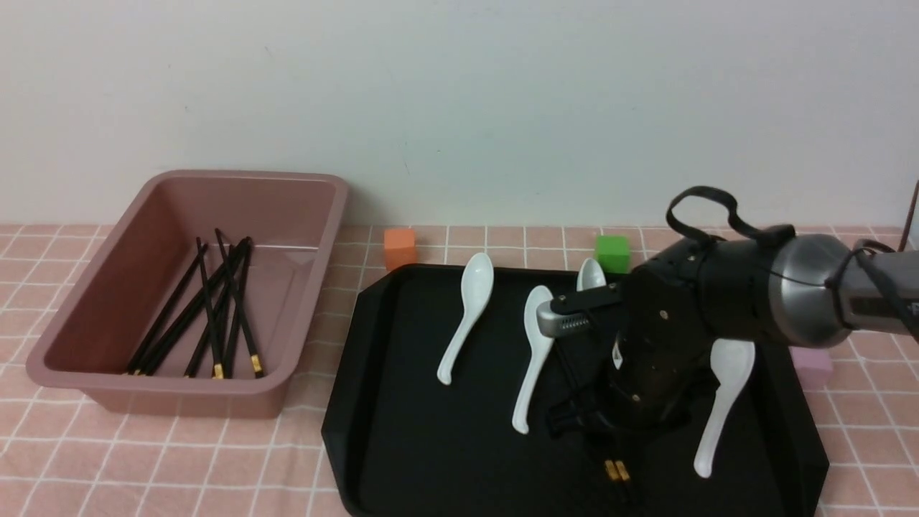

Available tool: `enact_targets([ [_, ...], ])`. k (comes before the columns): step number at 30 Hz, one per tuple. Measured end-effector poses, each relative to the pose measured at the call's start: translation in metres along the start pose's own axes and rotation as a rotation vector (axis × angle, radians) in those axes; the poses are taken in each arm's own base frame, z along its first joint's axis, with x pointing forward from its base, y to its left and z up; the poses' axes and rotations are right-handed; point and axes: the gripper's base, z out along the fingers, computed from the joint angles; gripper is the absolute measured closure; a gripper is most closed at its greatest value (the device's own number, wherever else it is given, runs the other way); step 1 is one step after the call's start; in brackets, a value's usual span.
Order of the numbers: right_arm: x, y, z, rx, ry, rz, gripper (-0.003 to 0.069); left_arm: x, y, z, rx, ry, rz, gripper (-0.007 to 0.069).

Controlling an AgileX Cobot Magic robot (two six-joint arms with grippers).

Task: On pink tablecloth take chopsticks from black tray and put them in box.
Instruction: 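Move the gripper over the chopsticks on the black tray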

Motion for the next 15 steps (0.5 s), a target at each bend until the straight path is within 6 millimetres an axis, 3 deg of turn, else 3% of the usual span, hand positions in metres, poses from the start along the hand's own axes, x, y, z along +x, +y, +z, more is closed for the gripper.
enact_targets([
  [7, -0.0010, 0.0009, 0.0025, 0.000, 0.014, -0.004, 0.0329, 0.0000, 0.0000, 0.0000, 0.000, 0.000, 0.000, 0.0386],
  [11, -0.0008, 0.0019, 0.0031, -0.010, 0.024, -0.034, 0.0429, 0.0000, 0.0000, 0.0000, 0.000, 0.000, 0.000, 0.0386],
  [12, -0.0007, 0.0016, 0.0028, -0.009, 0.032, -0.041, 0.0484, 0.0000, 0.0000, 0.0000, 0.000, 0.000, 0.000, 0.0386],
  [15, -0.0009, 0.0012, 0.0027, -0.011, 0.036, -0.044, 0.0523, 0.0000, 0.0000, 0.0000, 0.000, 0.000, 0.000, 0.0386],
])
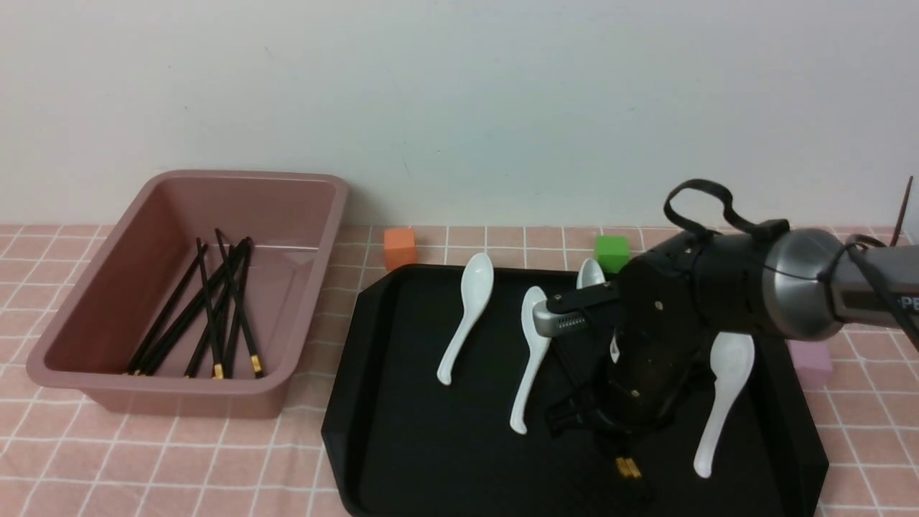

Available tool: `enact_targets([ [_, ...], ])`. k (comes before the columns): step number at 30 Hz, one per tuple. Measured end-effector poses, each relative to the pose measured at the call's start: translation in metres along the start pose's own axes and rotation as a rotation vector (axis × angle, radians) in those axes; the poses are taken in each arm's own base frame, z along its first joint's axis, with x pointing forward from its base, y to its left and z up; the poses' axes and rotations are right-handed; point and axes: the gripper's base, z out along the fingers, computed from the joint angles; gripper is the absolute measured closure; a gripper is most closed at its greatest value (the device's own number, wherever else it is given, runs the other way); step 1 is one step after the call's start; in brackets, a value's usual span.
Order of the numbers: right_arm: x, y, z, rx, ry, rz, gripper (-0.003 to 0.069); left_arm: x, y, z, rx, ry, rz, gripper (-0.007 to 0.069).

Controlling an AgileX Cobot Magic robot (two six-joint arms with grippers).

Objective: On pink tablecloth take chopsticks from black tray and put them in box.

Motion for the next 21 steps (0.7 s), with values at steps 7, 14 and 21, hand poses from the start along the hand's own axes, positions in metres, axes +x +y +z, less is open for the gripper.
enact_targets([
  [7, 0.011, -0.001, -0.015, -0.007, 0.060, 0.006, 0.0522, 0.000, 0.000, 0.000, 0.000, 0.000, 0.000, 0.0386],
  [14, 0.022, -0.005, -0.096, -0.043, -0.054, 0.044, 0.0522, 0.000, 0.000, 0.000, 0.000, 0.000, 0.000, 0.0386],
  [21, 0.006, 0.044, -0.158, -0.181, -0.270, -0.054, 0.0522, 0.000, 0.000, 0.000, 0.000, 0.000, 0.000, 0.0386],
])
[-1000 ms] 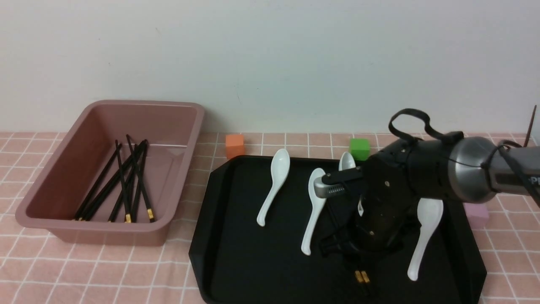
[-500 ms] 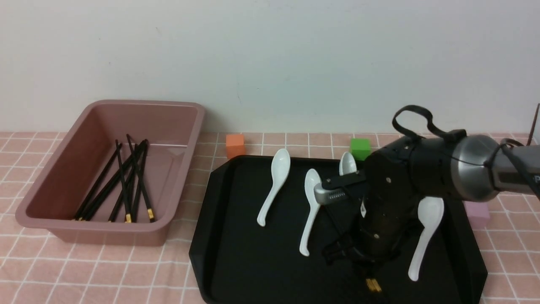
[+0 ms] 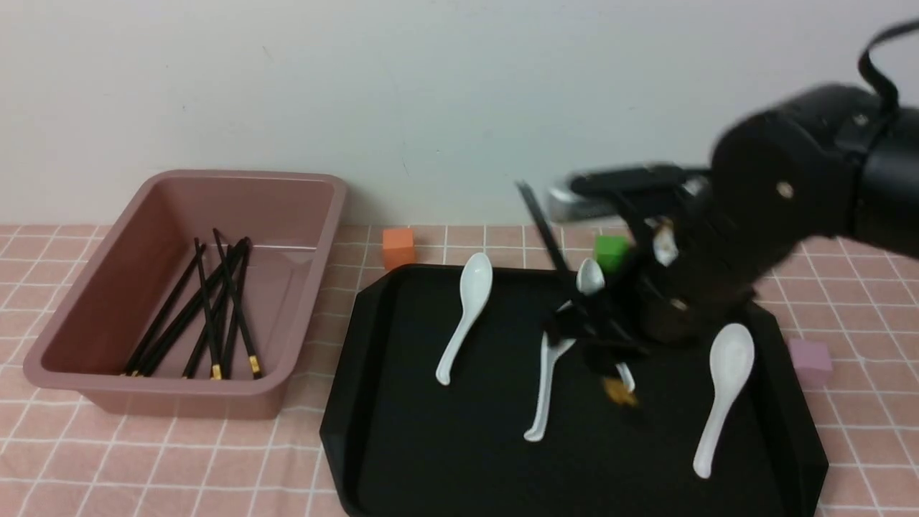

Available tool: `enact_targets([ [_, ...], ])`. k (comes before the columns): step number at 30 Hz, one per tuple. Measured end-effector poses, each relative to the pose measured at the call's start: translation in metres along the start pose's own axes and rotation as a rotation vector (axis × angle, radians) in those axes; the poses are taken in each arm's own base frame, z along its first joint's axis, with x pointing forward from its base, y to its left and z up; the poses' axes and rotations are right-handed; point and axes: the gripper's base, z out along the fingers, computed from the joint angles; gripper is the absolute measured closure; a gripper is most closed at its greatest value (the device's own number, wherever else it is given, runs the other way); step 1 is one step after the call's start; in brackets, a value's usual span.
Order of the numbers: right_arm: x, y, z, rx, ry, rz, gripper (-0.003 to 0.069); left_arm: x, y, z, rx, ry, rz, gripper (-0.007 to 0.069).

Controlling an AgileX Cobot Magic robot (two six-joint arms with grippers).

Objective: On pink tablecloth take chopsticks from black tray and put them in box.

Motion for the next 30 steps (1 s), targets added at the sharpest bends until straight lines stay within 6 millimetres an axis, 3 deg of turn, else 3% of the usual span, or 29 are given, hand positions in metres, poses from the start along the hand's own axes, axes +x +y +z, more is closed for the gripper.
enact_targets([
  [4, -0.034, 0.060, 0.003, -0.110, -0.119, -0.142, 0.0522, 0.000, 0.000, 0.000, 0.000, 0.000, 0.000, 0.0386],
  [5, -0.038, 0.067, 0.005, -0.119, -0.128, -0.157, 0.0522, 0.000, 0.000, 0.000, 0.000, 0.000, 0.000, 0.0386],
  [6, -0.051, 0.091, 0.015, -0.151, -0.157, -0.215, 0.0522, 0.000, 0.000, 0.000, 0.000, 0.000, 0.000, 0.0386],
  [9, -0.071, 0.126, 0.037, -0.192, -0.192, -0.294, 0.0522, 0.000, 0.000, 0.000, 0.000, 0.000, 0.000, 0.0386],
  [11, -0.080, 0.139, 0.061, -0.201, -0.197, -0.310, 0.0522, 0.000, 0.000, 0.000, 0.000, 0.000, 0.000, 0.0386],
  [12, -0.088, 0.145, 0.058, -0.220, -0.235, -0.311, 0.0522, 0.000, 0.000, 0.000, 0.000, 0.000, 0.000, 0.0386],
  [18, -0.108, 0.159, 0.109, -0.229, -0.302, -0.319, 0.0522, 0.000, 0.000, 0.000, 0.000, 0.000, 0.000, 0.0386],
  [20, -0.109, 0.160, 0.119, -0.221, -0.310, -0.324, 0.0522, 0.000, 0.000, 0.000, 0.000, 0.000, 0.000, 0.0386],
  [22, -0.108, 0.158, 0.143, -0.191, -0.330, -0.343, 0.0513, 0.000, 0.000, 0.000, 0.000, 0.000, 0.000, 0.0386],
  [23, -0.109, 0.158, 0.142, -0.187, -0.336, -0.345, 0.0510, 0.000, 0.000, 0.000, 0.000, 0.000, 0.000, 0.0386],
  [26, -0.109, 0.152, 0.157, -0.173, -0.337, -0.334, 0.0410, 0.000, 0.000, 0.000, 0.000, 0.000, 0.000, 0.0386],
  [28, -0.111, 0.150, 0.157, -0.169, -0.339, -0.330, 0.0319, 0.000, 0.000, 0.000, 0.000, 0.000, 0.000, 0.0386],
  [29, -0.110, 0.149, 0.157, -0.168, -0.338, -0.330, 0.0310, 0.000, 0.000, 0.000, 0.000, 0.000, 0.000, 0.0386],
  [30, -0.112, 0.148, 0.152, -0.168, -0.334, -0.325, 0.0241, 0.000, 0.000, 0.000, 0.000, 0.000, 0.000, 0.0386],
])
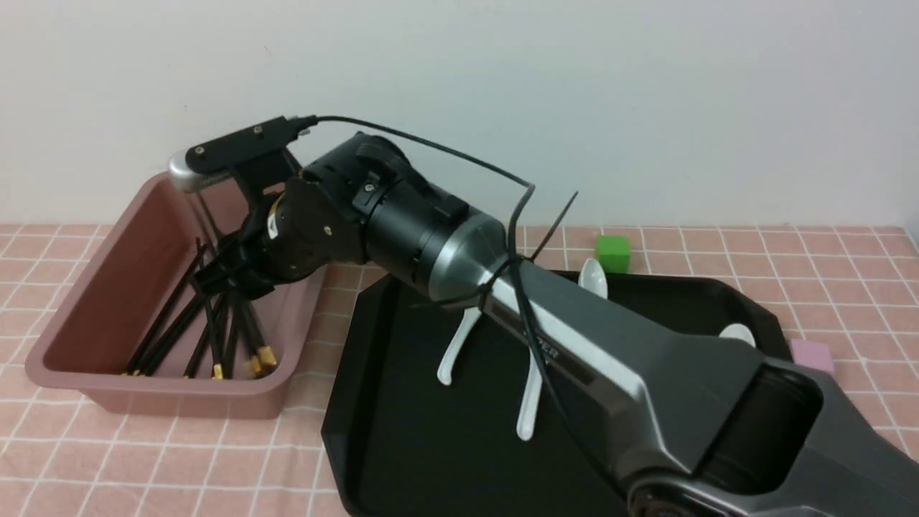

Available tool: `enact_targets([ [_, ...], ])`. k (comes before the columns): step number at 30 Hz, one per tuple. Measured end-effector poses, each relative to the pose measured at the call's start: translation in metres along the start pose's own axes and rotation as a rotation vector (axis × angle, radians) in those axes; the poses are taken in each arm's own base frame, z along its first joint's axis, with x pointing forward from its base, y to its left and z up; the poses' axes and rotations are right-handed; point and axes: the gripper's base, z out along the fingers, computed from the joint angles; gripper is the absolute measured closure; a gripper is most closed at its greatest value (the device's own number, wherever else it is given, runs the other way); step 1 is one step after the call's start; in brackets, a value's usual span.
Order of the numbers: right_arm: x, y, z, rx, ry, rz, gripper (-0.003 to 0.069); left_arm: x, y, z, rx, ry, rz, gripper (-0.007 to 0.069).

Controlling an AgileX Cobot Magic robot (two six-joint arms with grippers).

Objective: On pink tablecloth take chopsticks from black tray and put them in box.

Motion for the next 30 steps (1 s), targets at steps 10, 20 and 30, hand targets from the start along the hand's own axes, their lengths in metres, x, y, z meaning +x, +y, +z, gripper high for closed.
enact_targets([
  [10, -0.045, 0.008, -0.142, 0.004, 0.125, 0.012, 0.0165, 0.000, 0.000, 0.000, 0.000, 0.000, 0.000, 0.0386],
  [20, -0.049, 0.008, -0.334, -0.029, -0.019, 0.000, 0.0587, 0.000, 0.000, 0.000, 0.000, 0.000, 0.000, 0.0386],
  [30, 0.027, -0.005, -0.387, -0.003, 0.112, 0.008, 0.0673, 0.000, 0.000, 0.000, 0.000, 0.000, 0.000, 0.0386],
])
